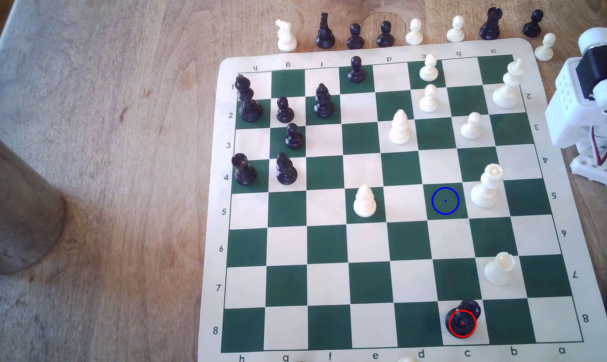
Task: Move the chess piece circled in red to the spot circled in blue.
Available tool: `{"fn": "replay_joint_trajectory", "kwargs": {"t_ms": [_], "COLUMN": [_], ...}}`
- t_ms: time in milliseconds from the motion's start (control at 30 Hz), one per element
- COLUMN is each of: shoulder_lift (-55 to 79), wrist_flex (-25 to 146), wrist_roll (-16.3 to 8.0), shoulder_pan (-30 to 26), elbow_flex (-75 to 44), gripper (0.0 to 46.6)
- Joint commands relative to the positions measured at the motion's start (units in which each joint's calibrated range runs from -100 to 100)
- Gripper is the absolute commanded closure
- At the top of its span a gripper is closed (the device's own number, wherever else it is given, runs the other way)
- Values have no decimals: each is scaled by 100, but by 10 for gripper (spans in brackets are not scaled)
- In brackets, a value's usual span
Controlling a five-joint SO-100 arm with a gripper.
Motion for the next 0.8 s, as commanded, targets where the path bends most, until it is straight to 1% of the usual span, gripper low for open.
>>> {"fn": "replay_joint_trajectory", "kwargs": {"t_ms": [0,33,100,267,300,333,433,533,667,733,767], "shoulder_lift": [303,710,940,948,914,872,880,965,1135,1220,1220], "wrist_flex": [2266,2479,2741,4174,4403,4862,5173,5435,5763,6000,6172], "wrist_roll": [-20,-20,-20,-20,-20,-20,-20,-44,-44,-132,-244], "shoulder_pan": [-1,-306,-517,-1033,-1189,-1471,-1729,-2112,-2378,-2582,-2816], "elbow_flex": [-871,-934,-961,-1179,-1197,-1215,-1206,-1215,-1125,-1125,-1116], "gripper": [464,464,464,464,464,463,461,460,460,460,459]}}
